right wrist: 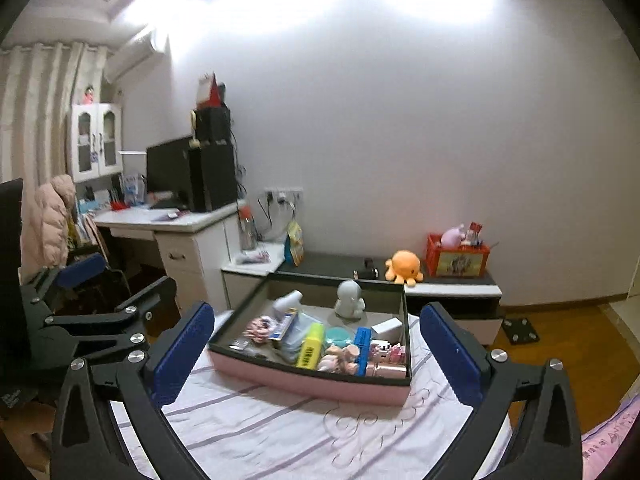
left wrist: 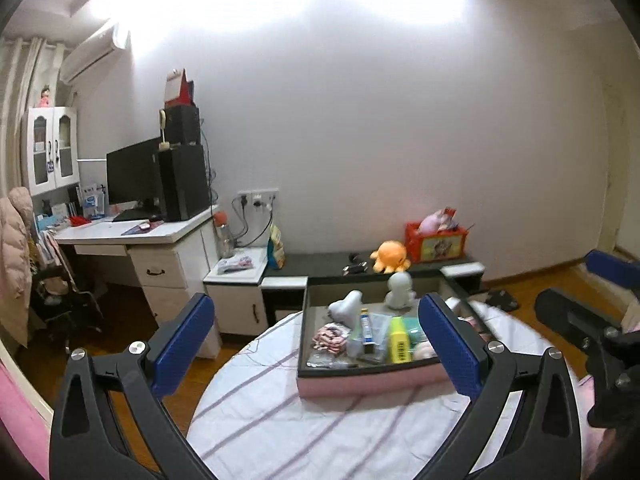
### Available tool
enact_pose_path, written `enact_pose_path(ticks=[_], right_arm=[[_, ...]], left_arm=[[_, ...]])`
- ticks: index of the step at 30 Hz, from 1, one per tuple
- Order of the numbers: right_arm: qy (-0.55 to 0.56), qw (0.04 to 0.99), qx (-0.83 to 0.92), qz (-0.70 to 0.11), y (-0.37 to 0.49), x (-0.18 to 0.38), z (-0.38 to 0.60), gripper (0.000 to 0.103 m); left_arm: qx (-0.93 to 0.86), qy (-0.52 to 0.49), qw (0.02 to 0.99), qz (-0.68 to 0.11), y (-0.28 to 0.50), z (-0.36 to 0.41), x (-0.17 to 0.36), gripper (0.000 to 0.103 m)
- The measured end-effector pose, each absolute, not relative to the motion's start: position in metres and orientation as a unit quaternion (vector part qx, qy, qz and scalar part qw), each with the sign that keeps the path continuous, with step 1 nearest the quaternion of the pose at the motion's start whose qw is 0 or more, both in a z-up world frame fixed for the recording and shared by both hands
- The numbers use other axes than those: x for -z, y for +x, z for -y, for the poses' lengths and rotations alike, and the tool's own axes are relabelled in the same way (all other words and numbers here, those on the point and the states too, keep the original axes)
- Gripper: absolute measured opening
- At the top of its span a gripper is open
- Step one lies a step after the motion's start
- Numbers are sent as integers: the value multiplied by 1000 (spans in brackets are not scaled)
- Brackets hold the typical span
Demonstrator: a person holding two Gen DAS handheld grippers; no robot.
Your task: Organize rigid objects
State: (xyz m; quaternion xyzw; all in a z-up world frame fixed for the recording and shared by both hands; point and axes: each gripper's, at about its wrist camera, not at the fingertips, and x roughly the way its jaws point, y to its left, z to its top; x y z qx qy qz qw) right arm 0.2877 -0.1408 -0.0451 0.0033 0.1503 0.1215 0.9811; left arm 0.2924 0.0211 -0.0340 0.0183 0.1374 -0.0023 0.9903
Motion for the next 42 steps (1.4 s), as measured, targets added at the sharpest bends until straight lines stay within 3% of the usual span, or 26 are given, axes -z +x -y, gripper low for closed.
enact_pose_path(ticks=[19,42], right_arm=[[-6,991,-119,-68,137,6,131,103],[-18,993,-114,-3,56,-24,134,103]], left_arm=[[-13,35,998,-43,121,-23,-18,103],[-26,39,999,23,44,-16,-56,103]])
